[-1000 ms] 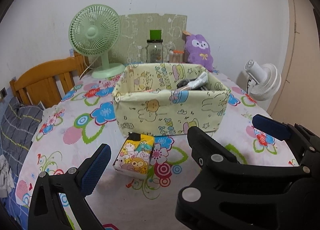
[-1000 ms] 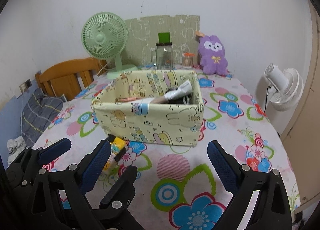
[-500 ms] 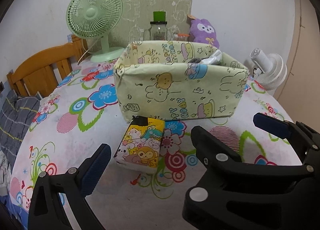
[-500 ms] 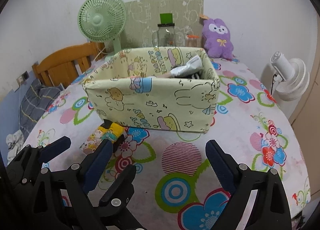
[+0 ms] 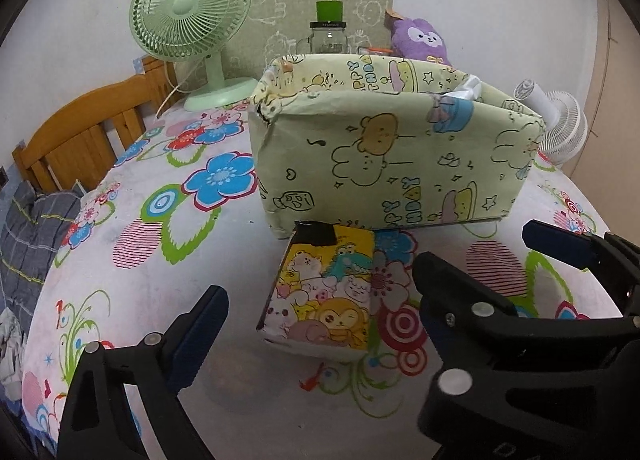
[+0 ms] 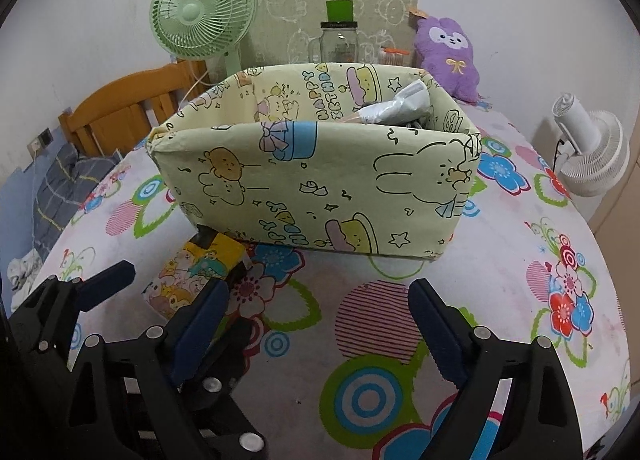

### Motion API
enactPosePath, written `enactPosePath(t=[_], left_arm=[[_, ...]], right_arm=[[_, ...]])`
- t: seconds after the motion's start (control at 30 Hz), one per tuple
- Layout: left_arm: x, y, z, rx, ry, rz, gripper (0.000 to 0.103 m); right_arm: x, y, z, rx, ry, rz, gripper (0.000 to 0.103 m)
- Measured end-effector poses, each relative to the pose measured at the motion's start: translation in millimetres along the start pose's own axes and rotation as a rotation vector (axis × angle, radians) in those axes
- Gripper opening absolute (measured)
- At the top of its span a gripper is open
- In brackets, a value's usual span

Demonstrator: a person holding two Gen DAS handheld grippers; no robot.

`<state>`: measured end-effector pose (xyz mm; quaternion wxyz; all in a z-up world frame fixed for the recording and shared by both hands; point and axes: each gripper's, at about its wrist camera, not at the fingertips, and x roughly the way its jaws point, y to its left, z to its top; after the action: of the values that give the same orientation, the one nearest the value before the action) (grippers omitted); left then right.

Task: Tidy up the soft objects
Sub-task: 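Move the left tool down toward the cartoon-printed tissue pack beside the box, then close the left tool on the cartoon-printed tissue pack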

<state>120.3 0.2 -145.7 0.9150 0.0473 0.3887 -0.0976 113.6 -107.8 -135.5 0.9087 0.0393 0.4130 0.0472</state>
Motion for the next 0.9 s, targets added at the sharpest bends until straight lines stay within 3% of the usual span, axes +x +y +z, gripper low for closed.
enactPosePath(t=[0.33, 0.5, 0.77, 0.9], left_arm=[[18.1, 0.9, 1.8, 0.000, 0.057, -0.033, 0.079], [17.8, -2.8, 2.4, 0.006, 0.054, -0.040, 0.074], [15.5, -8.6, 2.7, -0.015, 0.044, -0.045, 0.053], [14.1, -11.9, 1.9, -0.023, 0.046, -0.045, 0.050]], right_arm=[[18.9, -1.8, 3.7, 0.012, 0.042, -0.003, 0.093], [25.4, -3.7, 5.7, 0.022, 0.056, 0.009, 0.093], [27.1, -7.2, 6.0, 0.031, 0.059, 0.016, 0.093], [24.3, -8.0, 3.9, 0.031, 0.055, 0.020, 0.093]])
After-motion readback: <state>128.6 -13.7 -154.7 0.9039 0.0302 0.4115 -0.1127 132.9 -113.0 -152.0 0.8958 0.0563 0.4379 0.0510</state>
